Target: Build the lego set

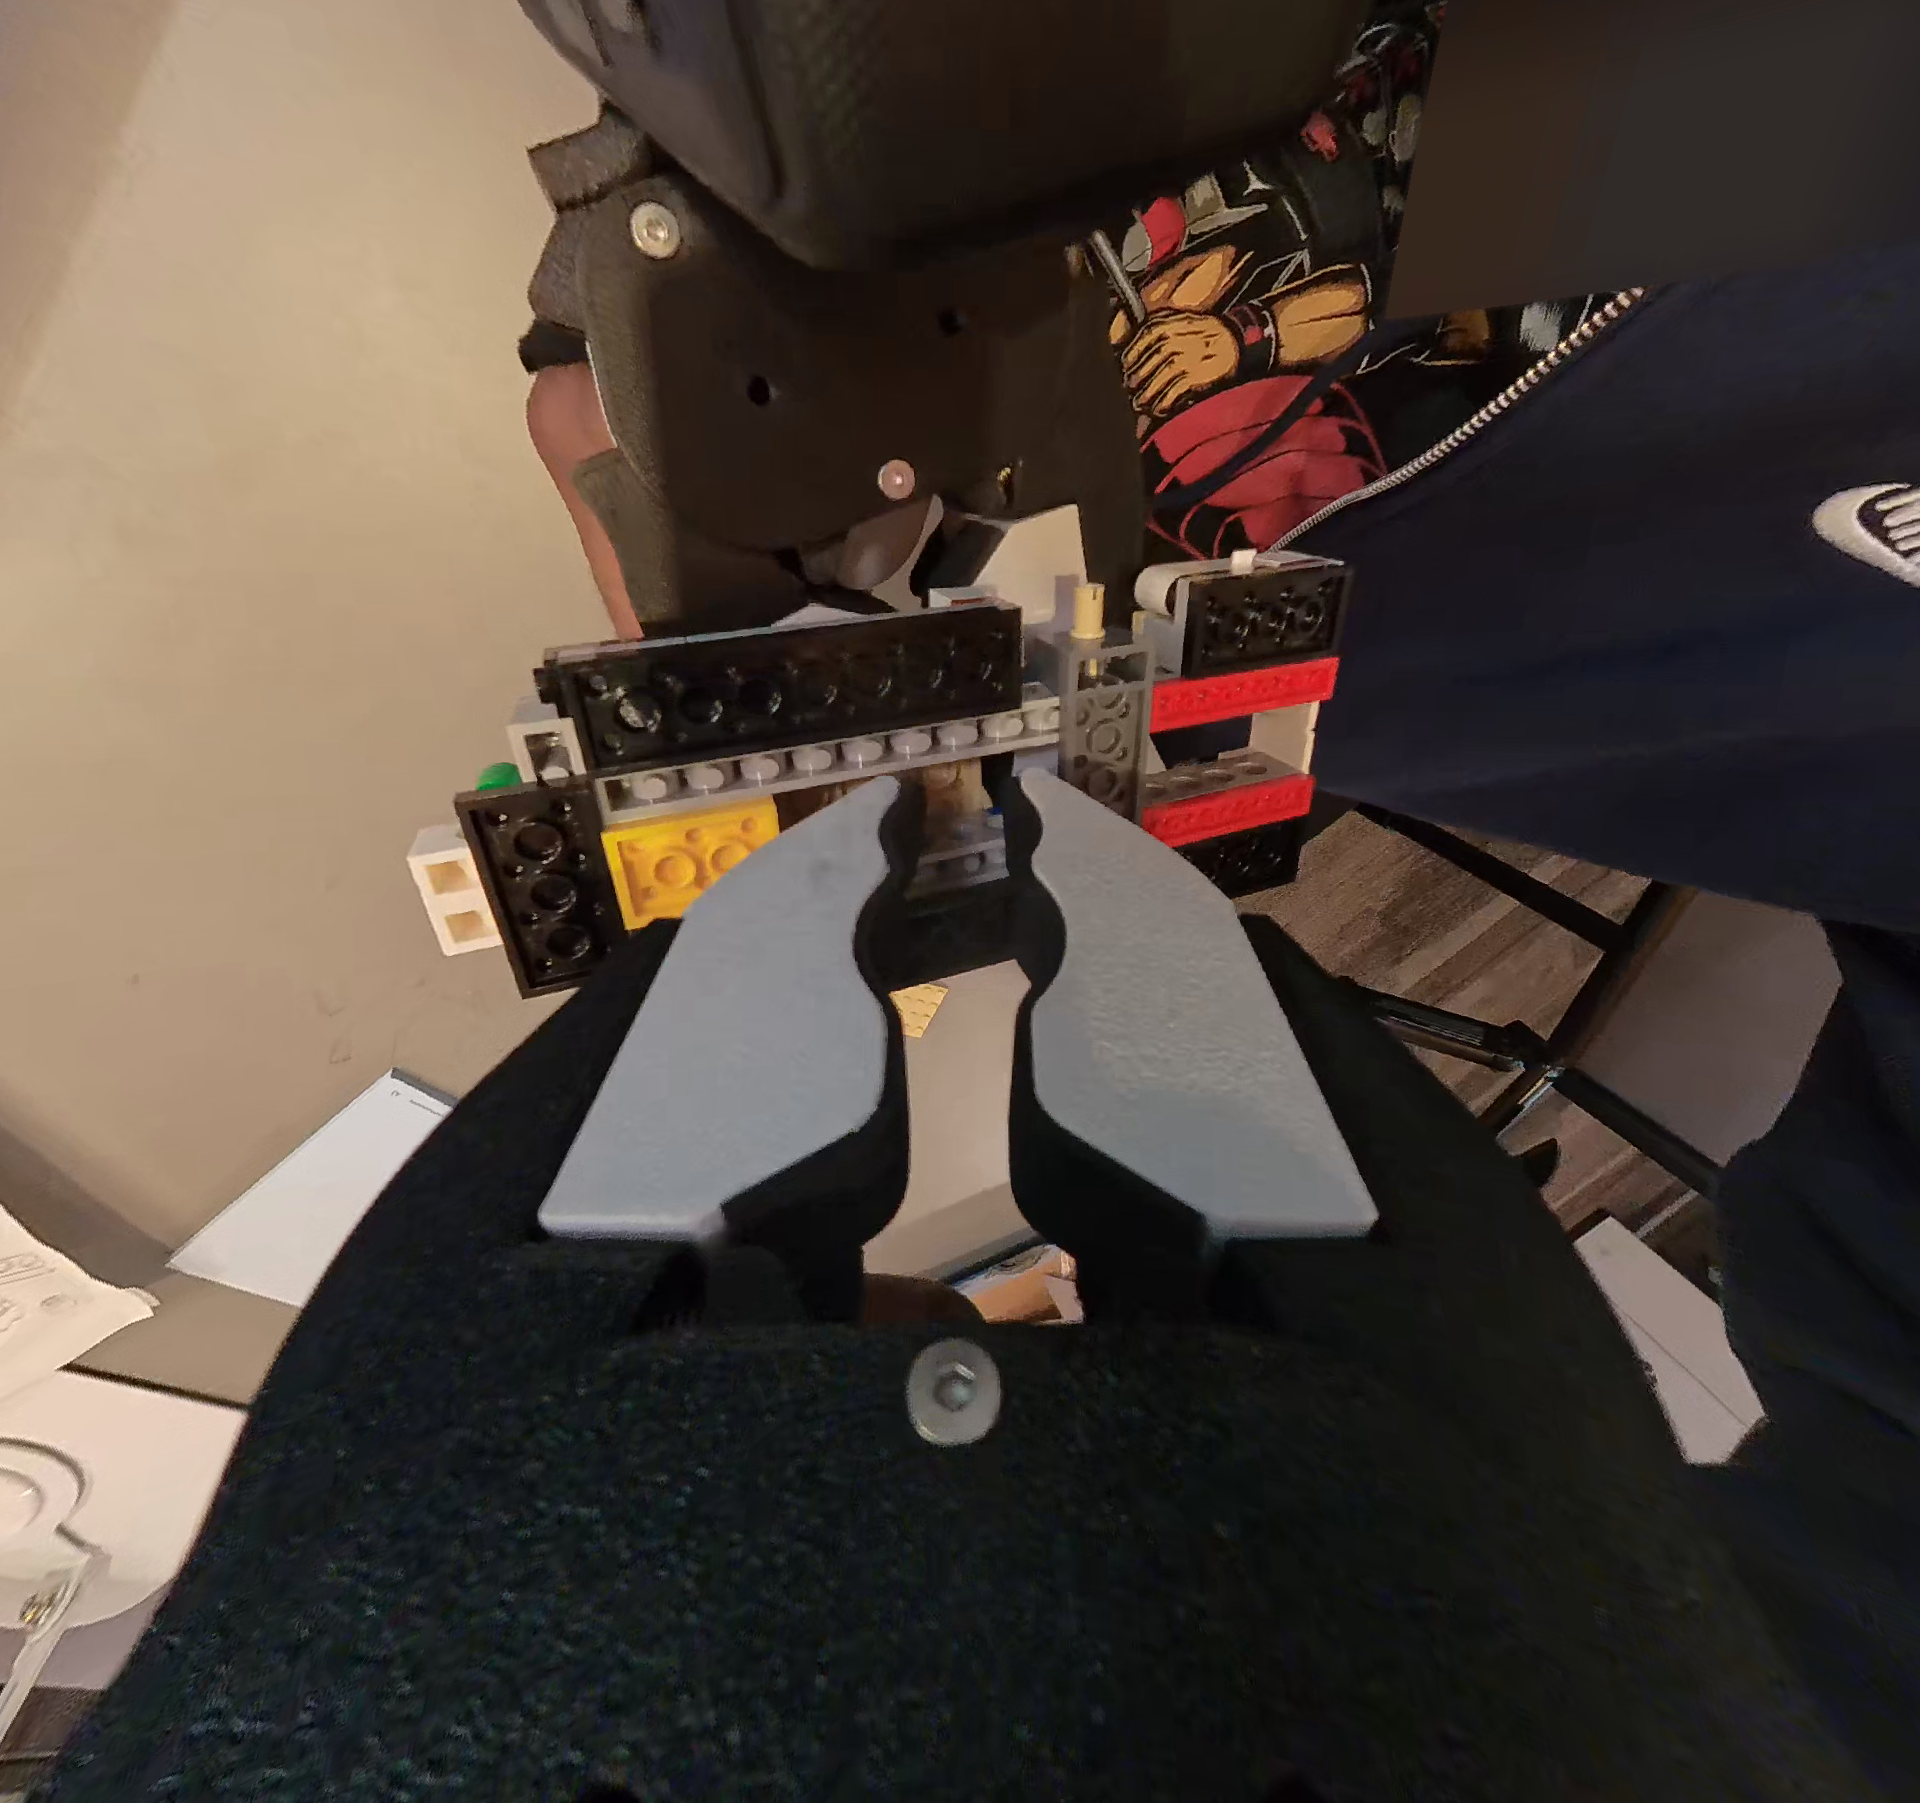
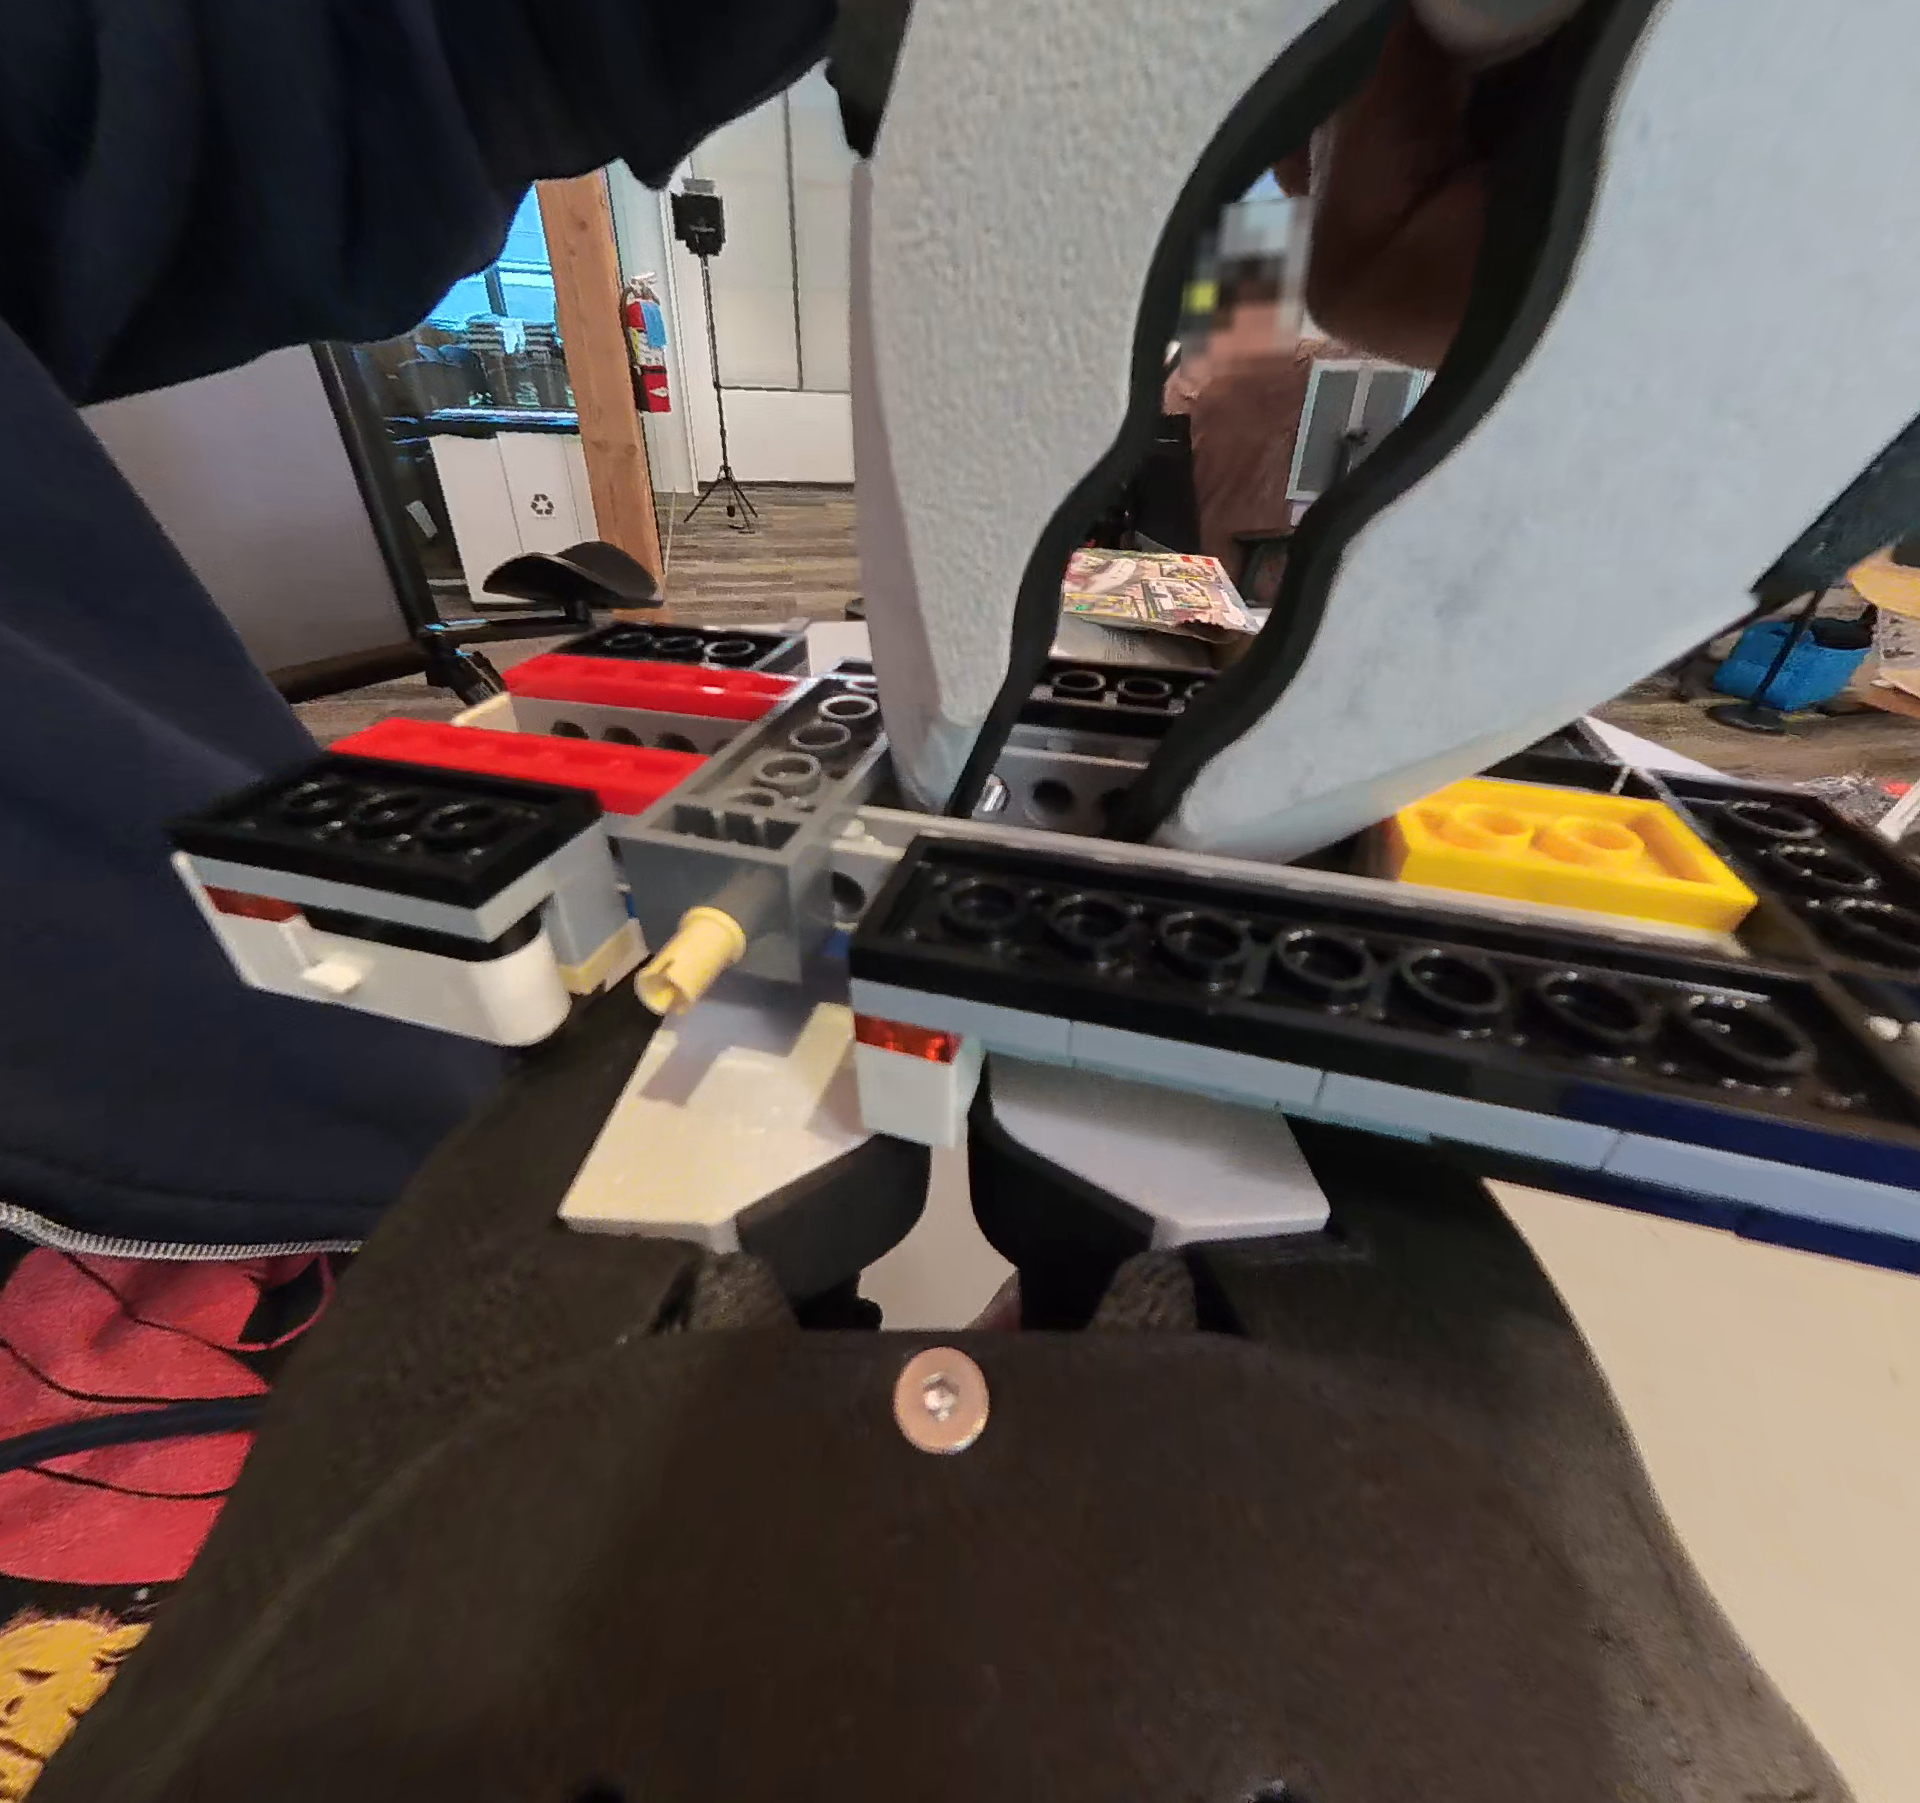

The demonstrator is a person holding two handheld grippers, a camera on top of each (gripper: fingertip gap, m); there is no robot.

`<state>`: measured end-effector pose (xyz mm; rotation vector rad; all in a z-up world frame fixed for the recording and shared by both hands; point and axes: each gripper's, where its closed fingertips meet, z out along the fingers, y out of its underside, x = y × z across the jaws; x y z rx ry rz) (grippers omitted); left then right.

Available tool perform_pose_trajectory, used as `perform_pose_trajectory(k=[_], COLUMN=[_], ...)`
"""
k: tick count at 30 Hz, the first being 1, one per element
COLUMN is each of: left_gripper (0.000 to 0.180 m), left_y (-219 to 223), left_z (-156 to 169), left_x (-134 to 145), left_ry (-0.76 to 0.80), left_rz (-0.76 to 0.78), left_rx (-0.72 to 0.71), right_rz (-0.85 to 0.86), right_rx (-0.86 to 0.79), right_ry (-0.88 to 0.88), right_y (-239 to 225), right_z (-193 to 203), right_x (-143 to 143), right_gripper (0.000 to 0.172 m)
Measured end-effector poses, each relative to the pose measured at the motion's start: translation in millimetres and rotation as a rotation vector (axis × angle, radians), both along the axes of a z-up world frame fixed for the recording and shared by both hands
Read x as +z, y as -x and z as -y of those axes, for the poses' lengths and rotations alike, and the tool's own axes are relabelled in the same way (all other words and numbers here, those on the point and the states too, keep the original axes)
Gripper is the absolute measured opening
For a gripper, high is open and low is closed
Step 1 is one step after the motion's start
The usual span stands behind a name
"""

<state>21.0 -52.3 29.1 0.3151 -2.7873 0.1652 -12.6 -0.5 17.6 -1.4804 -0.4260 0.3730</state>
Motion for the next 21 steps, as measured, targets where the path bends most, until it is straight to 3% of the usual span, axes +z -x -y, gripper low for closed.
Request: perform_pose_trajectory(k=[21], left_gripper=[0.022], left_y=[-4.2], left_z=[-1.6], left_x=[5.2], left_ry=[-0.044], left_rz=[0.08], left_rx=[0.004], right_rz=[-0.053], right_rx=[0.038], right_ry=[-0.038], right_y=[1.4], right_z=[3.9], right_x=[5.3], right_gripper=[0.0])
